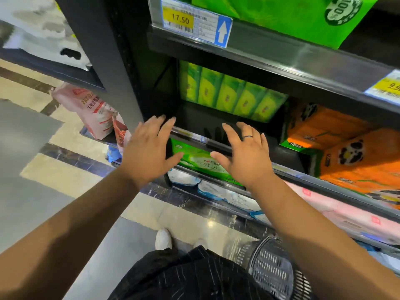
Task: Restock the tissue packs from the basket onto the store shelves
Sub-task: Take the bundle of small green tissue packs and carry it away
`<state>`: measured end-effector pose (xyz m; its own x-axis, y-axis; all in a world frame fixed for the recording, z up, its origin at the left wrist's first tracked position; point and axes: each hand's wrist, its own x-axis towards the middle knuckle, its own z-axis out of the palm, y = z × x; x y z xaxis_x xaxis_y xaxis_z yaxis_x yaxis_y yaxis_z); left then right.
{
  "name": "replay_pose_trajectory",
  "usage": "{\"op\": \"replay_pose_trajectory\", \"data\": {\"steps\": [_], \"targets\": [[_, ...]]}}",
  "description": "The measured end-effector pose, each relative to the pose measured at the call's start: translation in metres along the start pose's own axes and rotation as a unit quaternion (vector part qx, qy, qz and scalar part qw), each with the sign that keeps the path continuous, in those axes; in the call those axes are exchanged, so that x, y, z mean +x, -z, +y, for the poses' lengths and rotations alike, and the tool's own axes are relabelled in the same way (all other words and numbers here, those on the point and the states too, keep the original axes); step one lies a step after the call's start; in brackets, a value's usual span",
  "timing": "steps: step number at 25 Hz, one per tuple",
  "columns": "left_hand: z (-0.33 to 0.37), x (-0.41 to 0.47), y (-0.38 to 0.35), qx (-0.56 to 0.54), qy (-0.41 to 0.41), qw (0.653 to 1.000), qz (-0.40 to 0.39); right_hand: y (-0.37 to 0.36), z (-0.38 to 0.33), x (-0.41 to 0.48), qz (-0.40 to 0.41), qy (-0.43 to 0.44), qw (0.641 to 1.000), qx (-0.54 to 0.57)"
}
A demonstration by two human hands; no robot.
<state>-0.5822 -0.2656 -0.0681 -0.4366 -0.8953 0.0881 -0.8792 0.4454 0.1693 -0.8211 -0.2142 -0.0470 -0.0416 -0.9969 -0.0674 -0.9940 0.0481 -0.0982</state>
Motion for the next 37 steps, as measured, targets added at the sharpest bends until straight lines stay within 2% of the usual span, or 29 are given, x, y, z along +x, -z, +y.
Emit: {"op": "replay_pose_trajectory", "data": {"steps": [3,7,10,18,21,24,28,33,37], "targets": [[0.003,-0.032,0.009,-0.019,0.07,0.997,0.009,0.007,-0.013,0.001,0.003,0.057,0.998,0.012],[-0.014,-0.089,0.026,-0.026,0.12,0.989,0.078,-0.002,-0.062,0.0,0.004,0.153,0.988,0.028],[-0.039,-0.133,0.035,-0.011,0.19,0.979,0.076,-0.008,-0.11,-0.003,0.023,0.223,0.973,0.043],[-0.138,-0.273,0.063,0.022,0.385,0.917,0.098,-0.019,-0.292,-0.001,-0.027,0.377,0.925,0.036],[-0.193,-0.327,0.08,0.03,0.437,0.893,0.102,-0.025,-0.379,-0.007,-0.056,0.4,0.914,0.048],[-0.253,-0.374,0.099,0.022,0.488,0.867,0.093,-0.034,-0.467,-0.017,-0.037,0.436,0.898,0.048],[-0.319,-0.421,0.12,0.017,0.517,0.848,0.117,-0.043,-0.564,-0.022,-0.06,0.453,0.888,0.052],[-0.422,-0.454,0.134,-0.012,0.592,0.796,0.13,-0.068,-0.692,0.006,-0.094,0.507,0.855,0.053],[-0.514,-0.467,0.139,-0.029,0.627,0.77,0.112,-0.094,-0.8,0.046,-0.104,0.534,0.839,0.031]]}}
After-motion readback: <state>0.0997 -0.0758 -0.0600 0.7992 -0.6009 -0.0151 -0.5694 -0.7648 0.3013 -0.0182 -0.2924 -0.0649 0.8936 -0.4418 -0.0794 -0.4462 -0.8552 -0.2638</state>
